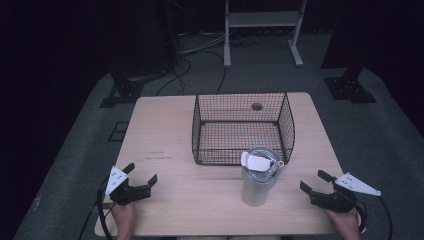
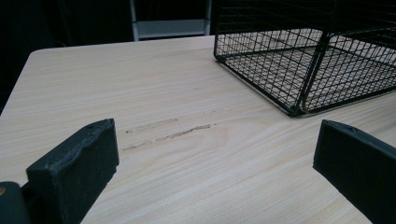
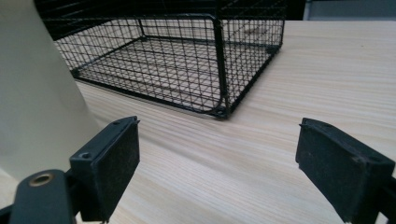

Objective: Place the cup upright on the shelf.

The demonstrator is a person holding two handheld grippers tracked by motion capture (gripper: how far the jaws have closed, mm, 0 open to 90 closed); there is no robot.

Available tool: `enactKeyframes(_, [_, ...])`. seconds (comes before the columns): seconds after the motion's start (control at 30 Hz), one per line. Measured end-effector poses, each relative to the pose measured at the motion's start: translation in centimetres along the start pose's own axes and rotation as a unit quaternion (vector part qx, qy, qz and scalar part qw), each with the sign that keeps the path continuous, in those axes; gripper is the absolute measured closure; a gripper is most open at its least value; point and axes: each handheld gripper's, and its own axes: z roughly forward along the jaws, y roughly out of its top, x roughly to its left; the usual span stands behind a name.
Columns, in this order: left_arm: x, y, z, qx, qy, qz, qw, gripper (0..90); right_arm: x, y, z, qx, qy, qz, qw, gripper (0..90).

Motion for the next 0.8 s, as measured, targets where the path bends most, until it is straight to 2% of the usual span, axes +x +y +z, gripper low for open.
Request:
enactKeyframes(0.2, [0.0, 0.0, 0.0, 0.002, 0.001, 0.004, 1.0000, 0.0, 0.4, 0.2, 0.1, -0.005, 0.015, -0.002, 0.9999, 12.9])
enactKeyframes(0.3, [0.0, 0.0, 0.0, 0.001, 0.001, 0.003, 1.0000, 0.0, 0.8, 0.2, 0.2, -0.002, 0.019, -0.009, 0.9998, 12.9])
enactKeyframes(0.43, [0.0, 0.0, 0.0, 0.001, 0.000, 0.004, 1.0000, 0.0, 1.5, 0.3, 0.5, 0.005, 0.020, -0.029, 0.9994, 12.9])
enactKeyframes(0.6, [-0.1, 0.0, 0.0, 0.001, 0.000, 0.005, 1.0000, 0.0, 1.9, 0.4, 0.6, 0.006, 0.026, -0.033, 0.9991, 12.9])
enactKeyframes(0.73, [-0.1, 0.0, -0.1, 0.000, 0.001, 0.005, 1.0000, 0.0, 2.2, 0.6, 0.7, -0.003, 0.053, -0.027, 0.9982, 12.9])
enactKeyframes(0.8, [-0.1, 0.0, -0.1, 0.000, 0.001, 0.005, 1.0000, 0.0, 2.4, 0.7, 0.8, -0.003, 0.053, -0.035, 0.9980, 12.9])
